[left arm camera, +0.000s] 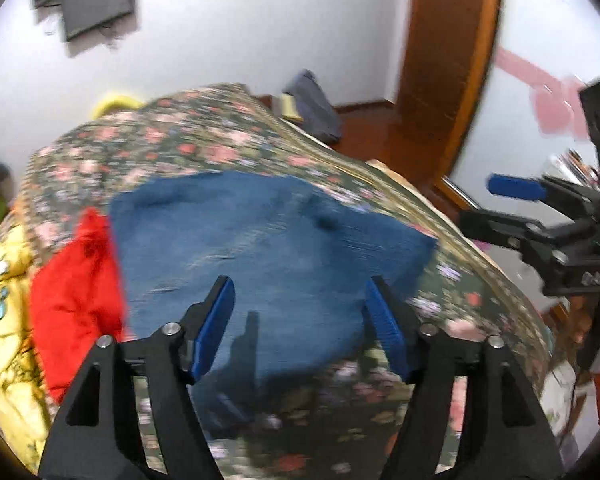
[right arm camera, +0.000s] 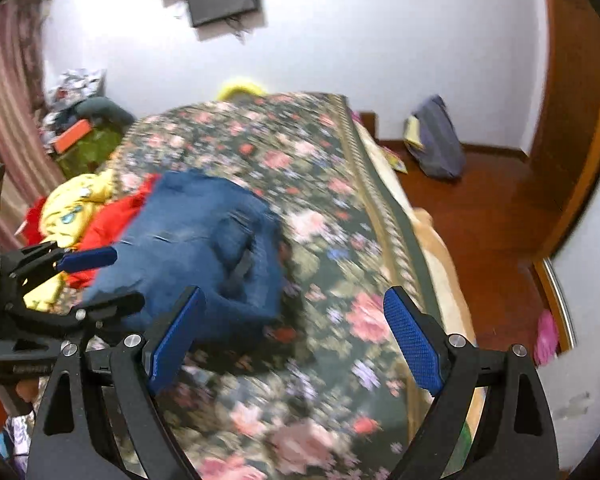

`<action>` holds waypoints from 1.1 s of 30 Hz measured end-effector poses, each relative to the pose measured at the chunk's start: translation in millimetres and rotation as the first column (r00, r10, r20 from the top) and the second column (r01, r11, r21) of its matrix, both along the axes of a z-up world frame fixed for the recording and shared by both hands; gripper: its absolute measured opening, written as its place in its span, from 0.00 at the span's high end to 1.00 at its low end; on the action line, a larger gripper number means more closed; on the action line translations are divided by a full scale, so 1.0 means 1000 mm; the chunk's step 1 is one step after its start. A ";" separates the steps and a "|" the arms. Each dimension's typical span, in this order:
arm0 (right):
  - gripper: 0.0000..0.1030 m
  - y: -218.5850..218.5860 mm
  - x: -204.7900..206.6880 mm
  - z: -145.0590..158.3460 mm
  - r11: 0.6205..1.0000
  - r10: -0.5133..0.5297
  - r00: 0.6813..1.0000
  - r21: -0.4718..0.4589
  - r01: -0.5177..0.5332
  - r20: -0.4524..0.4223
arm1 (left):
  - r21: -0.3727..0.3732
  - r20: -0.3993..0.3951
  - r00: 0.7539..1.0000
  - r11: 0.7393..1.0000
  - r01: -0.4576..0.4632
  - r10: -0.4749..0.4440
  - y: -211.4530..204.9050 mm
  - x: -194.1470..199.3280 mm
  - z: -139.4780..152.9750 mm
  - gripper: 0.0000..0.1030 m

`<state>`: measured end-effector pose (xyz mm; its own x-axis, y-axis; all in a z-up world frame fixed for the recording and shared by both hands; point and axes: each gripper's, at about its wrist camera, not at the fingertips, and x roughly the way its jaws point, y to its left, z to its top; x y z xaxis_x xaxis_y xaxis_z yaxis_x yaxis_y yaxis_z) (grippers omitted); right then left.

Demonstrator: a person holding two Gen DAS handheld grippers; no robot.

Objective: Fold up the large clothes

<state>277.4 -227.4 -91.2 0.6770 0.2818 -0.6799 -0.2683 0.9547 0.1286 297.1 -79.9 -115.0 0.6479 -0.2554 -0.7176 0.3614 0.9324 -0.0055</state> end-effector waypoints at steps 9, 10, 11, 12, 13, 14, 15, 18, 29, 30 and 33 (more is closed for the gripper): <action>0.14 0.065 0.030 -0.030 0.985 0.159 0.984 -0.047 -0.163 -0.080 | 0.050 -0.100 0.972 0.977 -0.208 0.212 0.072 0.024 -0.038 0.28; 0.14 0.067 0.032 -0.035 0.986 0.152 0.983 -0.053 -0.158 -0.103 | 0.052 -0.119 0.971 0.978 -0.203 0.208 0.077 0.023 -0.046 0.27; 0.14 0.066 0.036 -0.046 0.987 0.138 0.981 -0.063 -0.148 -0.137 | 0.038 -0.121 0.972 0.980 -0.197 0.200 0.081 0.019 -0.051 0.27; 0.14 0.063 0.039 -0.052 0.988 0.129 0.979 -0.061 -0.140 -0.158 | 0.024 -0.116 0.974 0.981 -0.195 0.196 0.084 0.015 -0.053 0.26; 0.14 0.058 0.041 -0.059 0.990 0.124 0.976 -0.042 -0.134 -0.180 | 0.014 -0.107 0.975 0.981 -0.194 0.194 0.087 0.010 -0.055 0.24; 0.14 0.050 0.041 -0.063 0.992 0.116 0.974 -0.016 -0.122 -0.195 | 0.014 -0.099 0.976 0.981 -0.193 0.194 0.088 0.007 -0.057 0.23; 0.14 0.044 0.040 -0.065 0.994 0.107 0.973 0.004 -0.108 -0.204 | 0.021 -0.083 0.978 0.981 -0.191 0.192 0.090 0.003 -0.058 0.21; 0.13 0.022 0.036 -0.069 0.997 0.078 0.970 0.044 -0.070 -0.231 | 0.025 -0.056 0.980 0.981 -0.192 0.193 0.092 -0.003 -0.058 0.17; 0.11 0.017 0.018 -0.030 0.996 0.030 0.989 -0.082 -0.042 -0.145 | 0.071 -0.004 0.971 0.969 -0.237 0.238 0.100 -0.012 -0.045 0.18; 0.11 0.019 0.018 -0.024 0.996 0.039 0.991 -0.080 -0.049 -0.126 | 0.076 0.003 0.970 0.967 -0.243 0.244 0.102 -0.011 -0.043 0.18; 0.11 0.028 0.023 -0.011 0.995 0.083 0.992 -0.045 -0.087 -0.097 | 0.073 0.020 0.965 0.963 -0.261 0.260 0.109 -0.005 -0.035 0.18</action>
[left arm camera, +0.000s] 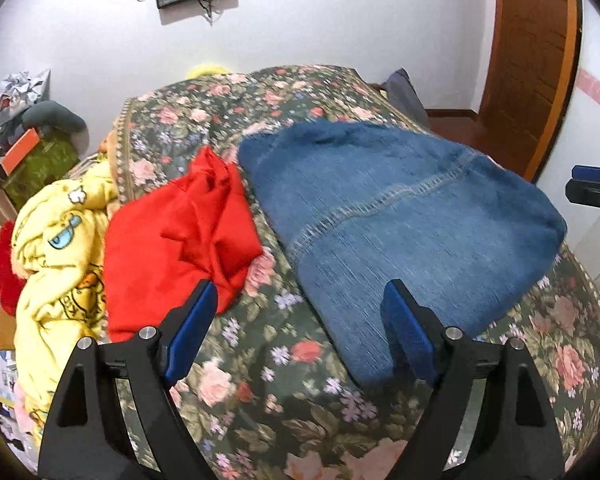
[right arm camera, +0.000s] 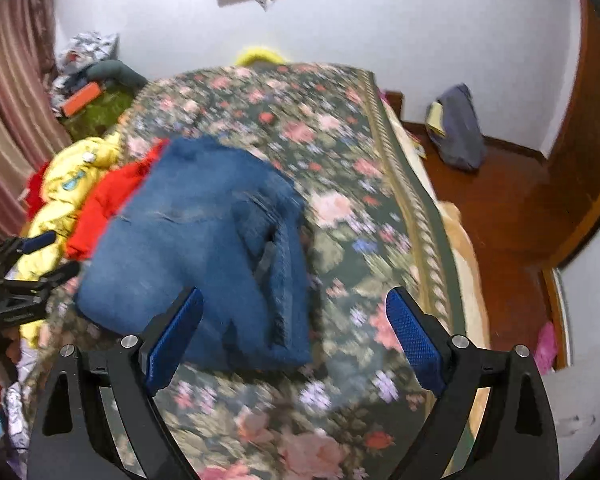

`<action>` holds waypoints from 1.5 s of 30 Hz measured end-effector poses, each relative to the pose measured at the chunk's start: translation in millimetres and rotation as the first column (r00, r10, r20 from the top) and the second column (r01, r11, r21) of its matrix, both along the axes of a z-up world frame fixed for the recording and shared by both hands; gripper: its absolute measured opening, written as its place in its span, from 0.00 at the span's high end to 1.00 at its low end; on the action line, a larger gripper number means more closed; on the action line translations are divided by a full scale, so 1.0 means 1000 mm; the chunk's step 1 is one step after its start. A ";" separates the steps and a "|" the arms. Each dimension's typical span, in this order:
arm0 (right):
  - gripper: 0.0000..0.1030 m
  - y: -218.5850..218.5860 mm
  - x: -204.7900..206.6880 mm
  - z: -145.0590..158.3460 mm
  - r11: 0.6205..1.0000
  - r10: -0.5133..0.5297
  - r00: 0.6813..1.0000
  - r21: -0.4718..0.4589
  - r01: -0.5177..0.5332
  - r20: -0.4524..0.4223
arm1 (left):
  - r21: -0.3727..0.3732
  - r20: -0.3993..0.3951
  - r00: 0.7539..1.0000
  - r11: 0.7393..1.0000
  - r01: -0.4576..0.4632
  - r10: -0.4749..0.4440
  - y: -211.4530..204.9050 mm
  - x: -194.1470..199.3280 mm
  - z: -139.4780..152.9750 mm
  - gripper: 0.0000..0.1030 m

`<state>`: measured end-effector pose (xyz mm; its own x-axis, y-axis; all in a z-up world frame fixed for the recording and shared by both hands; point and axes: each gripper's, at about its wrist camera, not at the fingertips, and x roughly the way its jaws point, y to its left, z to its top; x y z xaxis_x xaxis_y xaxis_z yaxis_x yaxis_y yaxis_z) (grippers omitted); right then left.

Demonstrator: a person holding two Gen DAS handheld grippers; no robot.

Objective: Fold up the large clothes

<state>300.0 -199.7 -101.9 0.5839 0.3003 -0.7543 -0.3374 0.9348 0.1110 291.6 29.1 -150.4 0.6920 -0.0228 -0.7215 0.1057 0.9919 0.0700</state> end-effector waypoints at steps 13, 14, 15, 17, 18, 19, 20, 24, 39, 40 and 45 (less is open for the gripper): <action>0.11 0.025 0.086 -0.054 0.990 0.109 0.961 0.117 -0.082 -0.255 | -0.404 -0.275 0.959 0.913 -0.053 -0.066 0.033 0.075 -0.033 0.18; 0.11 0.021 0.093 -0.062 0.989 0.107 0.952 0.130 -0.072 -0.285 | -0.436 -0.298 0.951 0.898 -0.063 -0.078 0.033 0.081 -0.041 0.18; 0.11 0.018 0.098 -0.069 0.988 0.106 0.944 0.143 -0.064 -0.313 | -0.464 -0.313 0.946 0.883 -0.073 -0.087 0.034 0.085 -0.045 0.18; 0.11 0.008 0.110 -0.084 0.972 0.137 0.917 0.228 -0.052 -0.375 | -0.543 -0.353 0.929 0.833 -0.108 -0.110 0.040 0.096 -0.058 0.18; 0.11 0.003 0.116 -0.090 0.961 0.147 0.904 0.274 -0.034 -0.402 | -0.564 -0.365 0.924 0.817 -0.122 -0.114 0.041 0.100 -0.062 0.18; 0.11 -0.001 0.119 -0.095 0.952 0.154 0.892 0.304 -0.020 -0.425 | -0.582 -0.380 0.918 0.801 -0.140 -0.116 0.043 0.106 -0.068 0.17; 0.11 -0.002 0.123 -0.101 0.941 0.171 0.876 0.337 -0.009 -0.451 | -0.597 -0.394 0.911 0.787 -0.155 -0.119 0.044 0.112 -0.073 0.17; 0.10 0.000 0.132 -0.118 0.910 0.218 0.842 0.415 0.009 -0.494 | -0.664 -0.442 0.883 0.719 -0.205 -0.157 0.043 0.130 -0.092 0.15; 0.33 0.020 0.136 -0.117 0.893 0.260 0.817 0.450 0.000 -0.515 | -0.656 -0.419 0.896 0.731 -0.186 -0.149 0.024 0.150 -0.086 0.36; 0.36 0.020 0.133 -0.113 0.892 0.260 0.820 0.453 -0.002 -0.509 | -0.635 -0.401 0.902 0.758 -0.151 -0.157 0.019 0.148 -0.078 0.41; 0.50 0.022 0.113 -0.099 0.899 0.232 0.840 0.438 0.008 -0.491 | -0.523 -0.331 0.926 0.852 -0.023 -0.179 -0.009 0.132 -0.035 0.54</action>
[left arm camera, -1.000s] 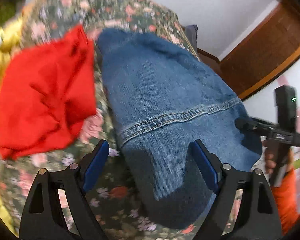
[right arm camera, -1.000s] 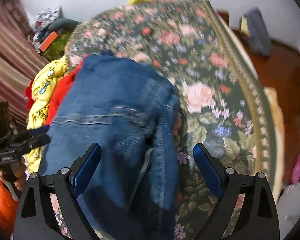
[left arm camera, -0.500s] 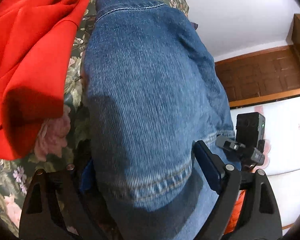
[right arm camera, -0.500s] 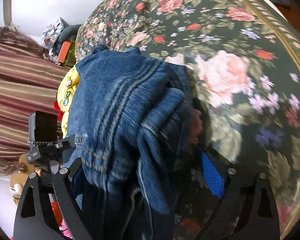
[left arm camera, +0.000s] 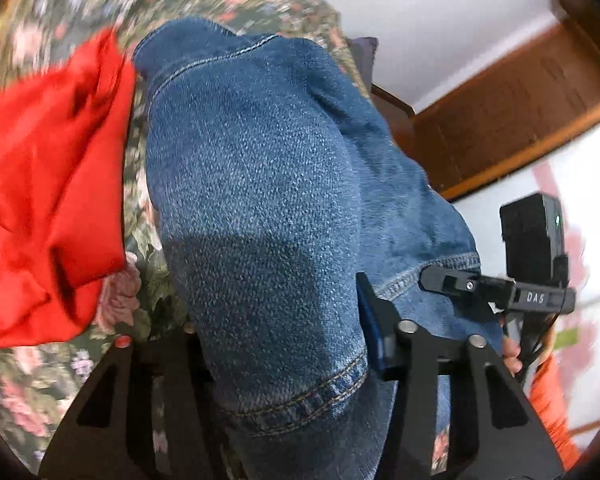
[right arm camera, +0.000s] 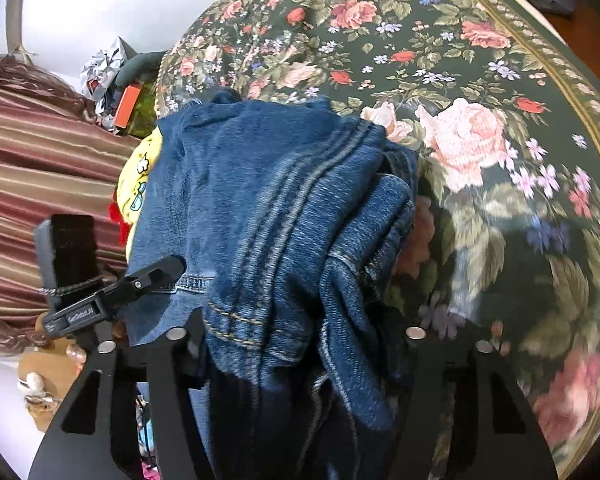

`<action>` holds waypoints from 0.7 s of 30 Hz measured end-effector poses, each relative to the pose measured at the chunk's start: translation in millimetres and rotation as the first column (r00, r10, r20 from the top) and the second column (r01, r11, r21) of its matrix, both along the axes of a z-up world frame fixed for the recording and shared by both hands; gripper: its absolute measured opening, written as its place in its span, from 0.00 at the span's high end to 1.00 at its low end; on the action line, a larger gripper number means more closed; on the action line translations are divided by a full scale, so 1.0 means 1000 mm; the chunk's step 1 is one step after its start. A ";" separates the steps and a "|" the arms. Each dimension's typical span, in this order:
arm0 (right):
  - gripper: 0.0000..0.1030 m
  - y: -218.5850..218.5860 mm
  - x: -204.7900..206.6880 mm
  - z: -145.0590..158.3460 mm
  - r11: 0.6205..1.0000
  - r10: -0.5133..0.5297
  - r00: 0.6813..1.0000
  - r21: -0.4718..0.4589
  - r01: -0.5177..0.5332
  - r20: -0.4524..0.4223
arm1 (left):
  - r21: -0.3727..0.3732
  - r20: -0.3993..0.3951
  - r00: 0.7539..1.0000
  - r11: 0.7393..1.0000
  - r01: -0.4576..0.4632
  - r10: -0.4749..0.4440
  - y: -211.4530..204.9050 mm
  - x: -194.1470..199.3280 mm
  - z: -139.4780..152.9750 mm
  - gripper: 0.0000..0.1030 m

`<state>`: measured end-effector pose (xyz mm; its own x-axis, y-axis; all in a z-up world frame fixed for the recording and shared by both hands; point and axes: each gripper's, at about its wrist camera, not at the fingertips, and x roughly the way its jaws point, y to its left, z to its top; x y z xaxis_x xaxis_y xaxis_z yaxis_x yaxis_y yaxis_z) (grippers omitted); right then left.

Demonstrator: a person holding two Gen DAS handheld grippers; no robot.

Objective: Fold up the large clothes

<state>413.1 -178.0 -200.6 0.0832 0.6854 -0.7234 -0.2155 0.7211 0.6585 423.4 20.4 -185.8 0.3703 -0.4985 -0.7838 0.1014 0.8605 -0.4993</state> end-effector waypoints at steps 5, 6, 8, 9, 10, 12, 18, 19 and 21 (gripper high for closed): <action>0.55 0.009 -0.018 0.032 1.000 -0.025 0.998 -0.005 0.025 0.050 | 0.062 0.138 0.990 0.998 0.029 -0.038 -0.009 -0.025 0.060 0.58; 0.55 0.012 -0.023 0.041 1.000 -0.025 0.997 -0.010 0.026 0.069 | 0.057 0.155 0.987 0.998 0.026 -0.035 -0.005 -0.028 0.068 0.58; 0.56 0.021 -0.031 0.060 1.000 -0.025 0.994 -0.014 0.027 0.110 | 0.032 0.198 0.980 0.999 0.018 -0.024 0.003 -0.039 0.091 0.58; 0.56 0.026 -0.035 0.071 0.999 -0.027 0.991 -0.016 0.029 0.134 | 0.027 0.214 0.977 1.000 0.015 -0.021 0.019 -0.044 0.099 0.58; 0.56 0.031 -0.039 0.082 0.999 -0.028 0.987 -0.013 0.030 0.159 | 0.022 0.234 0.972 1.000 0.009 -0.014 0.026 -0.048 0.109 0.59; 0.56 0.043 -0.044 0.102 1.000 -0.027 0.978 -0.010 0.030 0.208 | 0.005 0.269 0.963 1.000 -0.005 0.004 0.042 -0.056 0.124 0.59; 0.56 0.094 -0.051 0.145 1.000 -0.002 0.944 -0.004 0.004 0.330 | -0.039 0.329 0.940 0.996 -0.080 0.089 0.107 -0.067 0.155 0.58; 0.56 0.103 -0.049 0.148 1.000 0.003 0.939 -0.003 -0.002 0.343 | -0.044 0.328 0.939 0.995 -0.094 0.103 0.118 -0.067 0.156 0.58; 0.56 0.120 -0.044 0.148 1.000 0.015 0.933 0.001 -0.017 0.359 | -0.053 0.320 0.939 0.992 -0.114 0.125 0.139 -0.067 0.155 0.58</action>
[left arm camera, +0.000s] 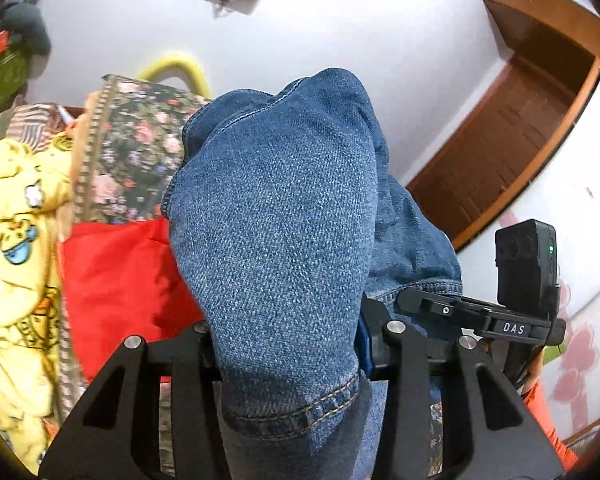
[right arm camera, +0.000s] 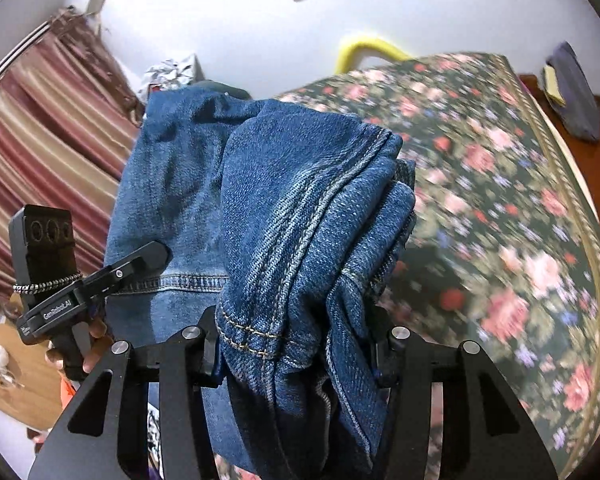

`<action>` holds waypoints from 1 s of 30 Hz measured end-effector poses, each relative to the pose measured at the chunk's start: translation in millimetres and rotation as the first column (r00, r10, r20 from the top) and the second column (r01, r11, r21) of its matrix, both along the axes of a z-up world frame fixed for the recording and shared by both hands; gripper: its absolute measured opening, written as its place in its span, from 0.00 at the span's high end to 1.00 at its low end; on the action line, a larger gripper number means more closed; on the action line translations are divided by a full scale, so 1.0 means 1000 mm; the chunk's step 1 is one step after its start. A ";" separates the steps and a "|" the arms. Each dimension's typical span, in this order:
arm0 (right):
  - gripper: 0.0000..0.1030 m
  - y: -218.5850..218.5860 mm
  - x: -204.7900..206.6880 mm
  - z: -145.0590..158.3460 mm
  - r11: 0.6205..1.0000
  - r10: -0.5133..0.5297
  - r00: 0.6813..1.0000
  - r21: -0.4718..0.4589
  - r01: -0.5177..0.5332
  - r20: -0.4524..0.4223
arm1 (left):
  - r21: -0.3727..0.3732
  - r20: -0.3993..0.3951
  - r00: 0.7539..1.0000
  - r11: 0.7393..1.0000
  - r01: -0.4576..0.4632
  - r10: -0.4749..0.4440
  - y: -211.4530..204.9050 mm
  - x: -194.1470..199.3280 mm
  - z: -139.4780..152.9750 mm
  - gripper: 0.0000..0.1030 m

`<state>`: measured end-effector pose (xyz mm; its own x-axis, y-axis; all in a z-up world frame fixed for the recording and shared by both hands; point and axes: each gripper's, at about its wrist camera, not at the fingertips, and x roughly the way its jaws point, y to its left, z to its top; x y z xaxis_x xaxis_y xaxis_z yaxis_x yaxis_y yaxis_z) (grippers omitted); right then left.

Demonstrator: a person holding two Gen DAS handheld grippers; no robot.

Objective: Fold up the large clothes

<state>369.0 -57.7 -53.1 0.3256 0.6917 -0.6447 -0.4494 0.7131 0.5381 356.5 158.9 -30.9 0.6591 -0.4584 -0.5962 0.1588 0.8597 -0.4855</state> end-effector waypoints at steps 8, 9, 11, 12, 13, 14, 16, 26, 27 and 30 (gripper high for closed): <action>0.56 0.068 0.033 -0.040 0.998 0.065 0.997 -0.006 -0.065 -0.034 | -0.039 -0.085 0.989 0.991 -0.127 0.124 0.079 0.032 -0.049 0.57; 0.56 0.075 0.037 -0.044 0.998 0.069 0.997 -0.009 -0.070 -0.040 | -0.048 -0.103 0.985 0.988 -0.144 0.138 0.087 0.036 -0.056 0.57; 0.56 0.093 0.050 -0.060 0.997 0.072 0.996 -0.024 -0.074 -0.061 | -0.066 -0.147 0.975 0.982 -0.178 0.167 0.104 0.051 -0.079 0.57; 0.56 0.102 0.058 -0.070 0.997 0.069 0.995 -0.034 -0.071 -0.072 | -0.068 -0.165 0.970 0.979 -0.190 0.177 0.111 0.059 -0.091 0.57; 0.56 0.110 0.067 -0.081 0.997 0.063 0.994 -0.045 -0.067 -0.085 | -0.069 -0.187 0.965 0.977 -0.201 0.186 0.120 0.070 -0.106 0.57; 0.56 0.116 0.071 -0.086 0.997 0.058 0.993 -0.053 -0.064 -0.099 | -0.069 -0.217 0.956 0.974 -0.216 0.196 0.128 0.080 -0.123 0.57; 0.56 0.129 0.083 -0.108 0.997 0.044 0.989 -0.064 -0.053 -0.142 | -0.073 -0.266 0.941 0.968 -0.238 0.211 0.140 0.092 -0.148 0.56; 0.45 0.136 0.096 -0.162 0.989 0.058 0.985 -0.123 -0.078 -0.161 | -0.095 -0.310 0.931 0.968 -0.234 0.195 0.167 0.093 -0.216 0.43; 0.44 0.135 0.091 -0.159 0.986 0.063 0.987 -0.144 -0.084 -0.145 | -0.064 -0.305 0.930 0.970 -0.233 0.204 0.165 0.089 -0.214 0.39; 0.32 0.126 0.073 -0.148 0.974 0.044 0.997 -0.220 -0.058 -0.070 | 0.048 -0.265 0.939 0.976 -0.214 0.219 0.153 0.071 -0.203 0.34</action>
<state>442.0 68.6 -201.1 0.2468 0.5441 -0.8019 -0.4579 0.7948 0.3984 427.7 311.7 -233.5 0.5569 -0.3096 -0.7707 -0.1657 0.8679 -0.4683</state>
